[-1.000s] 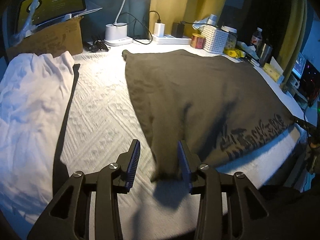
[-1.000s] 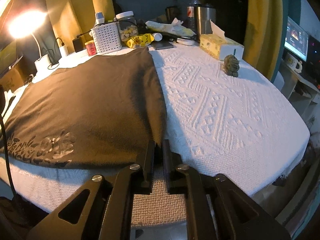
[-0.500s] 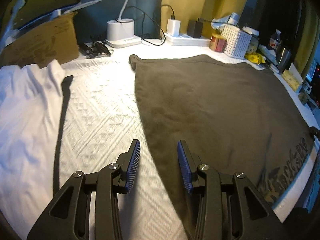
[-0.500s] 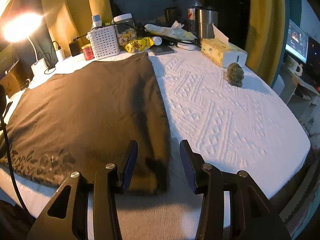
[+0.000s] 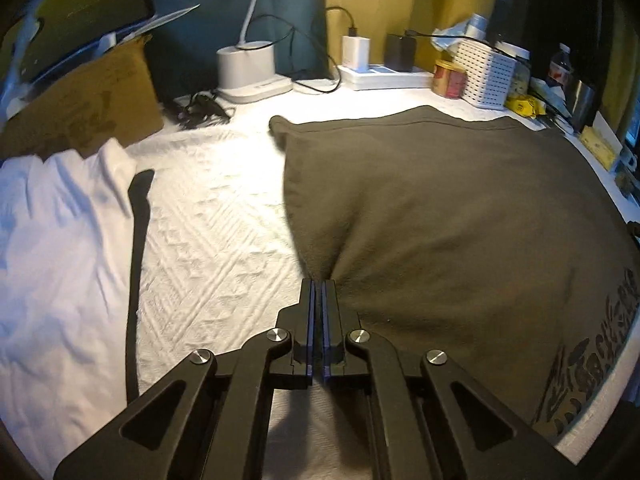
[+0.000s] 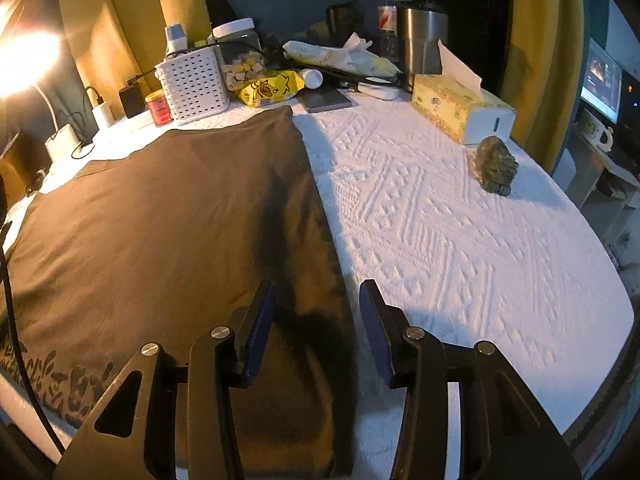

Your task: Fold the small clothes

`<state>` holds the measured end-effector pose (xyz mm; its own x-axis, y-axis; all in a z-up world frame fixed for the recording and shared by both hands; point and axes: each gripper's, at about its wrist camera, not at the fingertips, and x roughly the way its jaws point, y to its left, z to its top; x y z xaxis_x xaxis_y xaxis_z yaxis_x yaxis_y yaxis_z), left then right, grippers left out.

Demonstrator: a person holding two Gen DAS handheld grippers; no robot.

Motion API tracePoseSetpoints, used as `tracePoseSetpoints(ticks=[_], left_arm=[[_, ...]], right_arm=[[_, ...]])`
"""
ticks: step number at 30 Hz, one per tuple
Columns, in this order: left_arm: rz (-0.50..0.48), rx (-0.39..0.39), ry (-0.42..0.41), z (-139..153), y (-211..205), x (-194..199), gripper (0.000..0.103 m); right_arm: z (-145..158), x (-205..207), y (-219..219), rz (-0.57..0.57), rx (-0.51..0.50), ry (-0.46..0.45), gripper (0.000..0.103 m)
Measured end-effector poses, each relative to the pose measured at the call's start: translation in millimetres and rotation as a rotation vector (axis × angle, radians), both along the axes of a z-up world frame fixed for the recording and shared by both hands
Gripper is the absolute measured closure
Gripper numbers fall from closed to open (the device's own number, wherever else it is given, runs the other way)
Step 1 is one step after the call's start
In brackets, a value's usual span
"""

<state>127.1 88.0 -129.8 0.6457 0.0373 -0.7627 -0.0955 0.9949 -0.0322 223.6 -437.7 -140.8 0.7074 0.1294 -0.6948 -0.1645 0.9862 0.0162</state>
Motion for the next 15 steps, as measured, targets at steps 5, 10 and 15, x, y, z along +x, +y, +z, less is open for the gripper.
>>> tracePoseSetpoints(ticks=[5, 10, 15], left_arm=[[0.004, 0.0, 0.007, 0.2, 0.0, 3.1, 0.102], [-0.007, -0.012, 0.021, 0.5, 1.6, 6.5, 0.102], [-0.001, -0.051, 0.024, 0.3, 4.9, 6.5, 0.101]], right_arm=[[2.0, 12.6, 5.1, 0.013, -0.012, 0.007, 0.057], [4.6, 31.7, 10.3, 0.018, -0.015, 0.026, 0.057], [-2.0, 49.3, 18.4, 0.041, -0.048, 0.045, 0.088]])
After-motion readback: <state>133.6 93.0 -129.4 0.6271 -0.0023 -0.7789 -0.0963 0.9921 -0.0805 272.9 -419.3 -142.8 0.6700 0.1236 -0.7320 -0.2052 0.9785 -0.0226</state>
